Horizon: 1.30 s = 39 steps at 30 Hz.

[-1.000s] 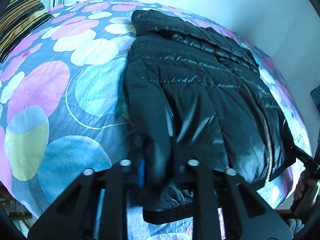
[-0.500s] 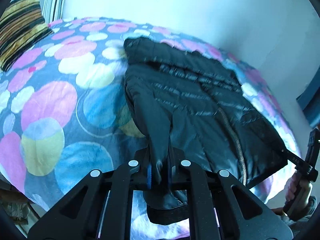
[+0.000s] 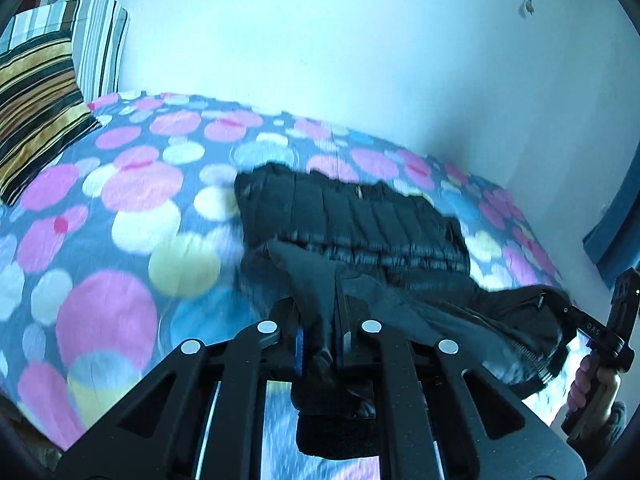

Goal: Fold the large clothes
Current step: 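Grasp the jacket hem with both grippers and lift it toward the collar, then lay the held hem over the collar with both grippers and release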

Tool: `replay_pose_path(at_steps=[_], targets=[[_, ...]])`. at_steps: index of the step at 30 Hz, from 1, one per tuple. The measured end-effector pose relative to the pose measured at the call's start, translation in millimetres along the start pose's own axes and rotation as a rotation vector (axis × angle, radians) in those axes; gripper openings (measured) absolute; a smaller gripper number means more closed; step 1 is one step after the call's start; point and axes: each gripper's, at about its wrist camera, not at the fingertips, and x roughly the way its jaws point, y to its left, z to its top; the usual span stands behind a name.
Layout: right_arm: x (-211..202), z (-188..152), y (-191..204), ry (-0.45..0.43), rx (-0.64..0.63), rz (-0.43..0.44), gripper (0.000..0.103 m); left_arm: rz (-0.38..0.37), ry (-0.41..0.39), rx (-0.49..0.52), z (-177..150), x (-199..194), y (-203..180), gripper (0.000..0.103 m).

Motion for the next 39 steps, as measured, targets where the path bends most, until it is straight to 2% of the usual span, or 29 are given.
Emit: replay_pose_path(at_steps=[5,10,15,18,26,34,39], targets=[[27,52,-6,-0.039,0.058,0.051,0.008,0.011,-0.01,-0.008,45,34,0,0.01],[77,95,-23,-0.023,0.178,0.089,0.008,0.039,0.016,0.002,79,85,2,0.01],[129,120,-39,0.006,0.22,0.053,0.008,0.081,0.091,-0.015,93,148,13,0.01],[161,125,-46,0.043,0.233,0.024,0.008,0.093,0.119,-0.019,99,185,21,0.01],[239,119,-74,0.145,0.277,-0.043,0.008,0.134,0.189,-0.029,101,250,36,0.01],[275,109,-87,0.186,0.274,-0.073,0.007,0.132,0.209,-0.029,88,282,46,0.011],[278,108,-88,0.189,0.274,-0.073,0.007,0.12,0.201,-0.031,91,277,47,0.014]])
